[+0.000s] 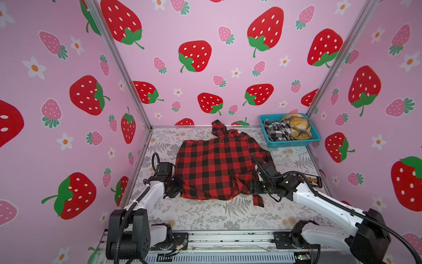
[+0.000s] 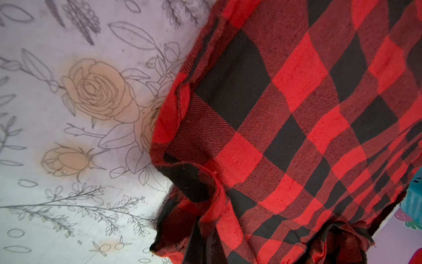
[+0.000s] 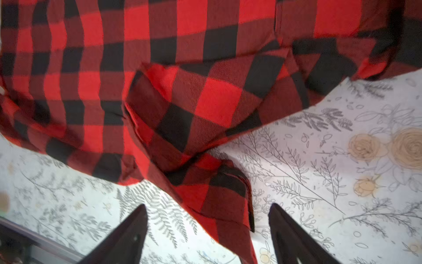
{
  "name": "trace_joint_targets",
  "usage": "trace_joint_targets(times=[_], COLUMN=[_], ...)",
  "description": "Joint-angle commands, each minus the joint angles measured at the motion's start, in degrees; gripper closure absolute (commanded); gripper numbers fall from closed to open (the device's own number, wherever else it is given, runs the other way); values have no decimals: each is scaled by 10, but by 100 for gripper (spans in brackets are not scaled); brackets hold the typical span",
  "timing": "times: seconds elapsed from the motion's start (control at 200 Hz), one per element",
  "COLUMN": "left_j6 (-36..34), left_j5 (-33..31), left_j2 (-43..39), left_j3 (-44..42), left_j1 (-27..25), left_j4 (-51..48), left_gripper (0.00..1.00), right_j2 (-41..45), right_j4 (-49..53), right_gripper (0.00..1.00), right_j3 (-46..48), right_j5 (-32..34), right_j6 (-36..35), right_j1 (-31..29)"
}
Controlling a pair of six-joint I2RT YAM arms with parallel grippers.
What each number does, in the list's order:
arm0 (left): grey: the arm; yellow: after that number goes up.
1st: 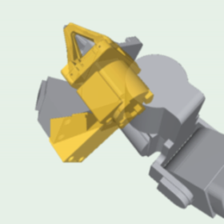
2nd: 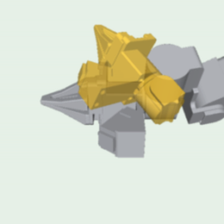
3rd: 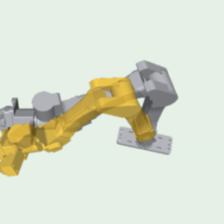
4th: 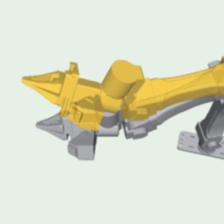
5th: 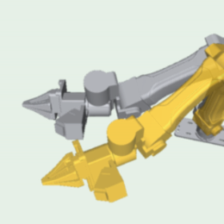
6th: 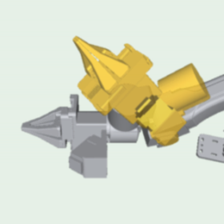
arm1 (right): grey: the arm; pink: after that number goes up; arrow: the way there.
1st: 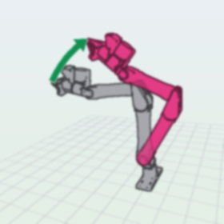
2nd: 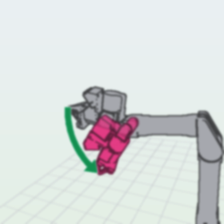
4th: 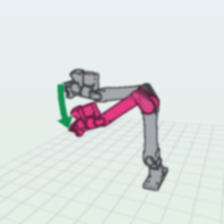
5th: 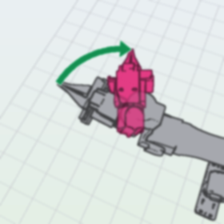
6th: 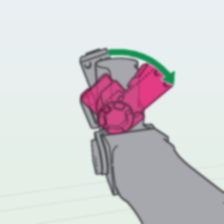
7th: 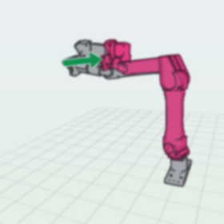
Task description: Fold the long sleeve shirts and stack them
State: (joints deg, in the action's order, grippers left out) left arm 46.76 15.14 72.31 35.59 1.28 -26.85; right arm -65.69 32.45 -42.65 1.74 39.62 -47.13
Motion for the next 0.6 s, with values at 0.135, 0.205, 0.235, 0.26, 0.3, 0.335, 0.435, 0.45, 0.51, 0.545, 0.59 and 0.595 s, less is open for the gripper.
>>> trace_joint_targets(times=[0.135,0.205,0.235,0.26,0.3,0.335,0.435,0.45,0.51,0.545,0.59,0.595], left_j6=[8,8,8,10,11,11,15,16,30,36,41,40], left_j5=[14,17,18,19,21,23,24,24,19,16,15,15], left_j2=[-6,-7,-8,-8,-7,-6,-8,-12,-22,-23,-14,-12], left_j3=[-8,-8,-7,-6,0,9,51,57,92,120,168,175], left_j1=[11,15,16,18,18,19,20,20,20,21,21,21], left_j4=[8,7,7,7,8,7,-5,-4,1,2,-1,-1], left_gripper=[100,100,100,100,100,100,100,100,100,100,100,100], right_j2=[-36,-47,-50,-49,-41,-28,37,42,45,36,10,5], right_j4=[-22,12,38,65,113,156,189,202,211,187,153,151], right_gripper=[23,50,66,77,90,97,100,100,100,100,100,100], right_j3=[73,64,53,42,14,-19,-123,-150,-258,-316,-398,-408], right_j5=[-33,12,49,86,154,206,304,325,370,373,358,357], right_j6=[17,28,35,45,60,78,78,81,58,20,-33,-38], right_j1=[-7,-7,-6,-6,-4,2,42,48,73,89,113,117])
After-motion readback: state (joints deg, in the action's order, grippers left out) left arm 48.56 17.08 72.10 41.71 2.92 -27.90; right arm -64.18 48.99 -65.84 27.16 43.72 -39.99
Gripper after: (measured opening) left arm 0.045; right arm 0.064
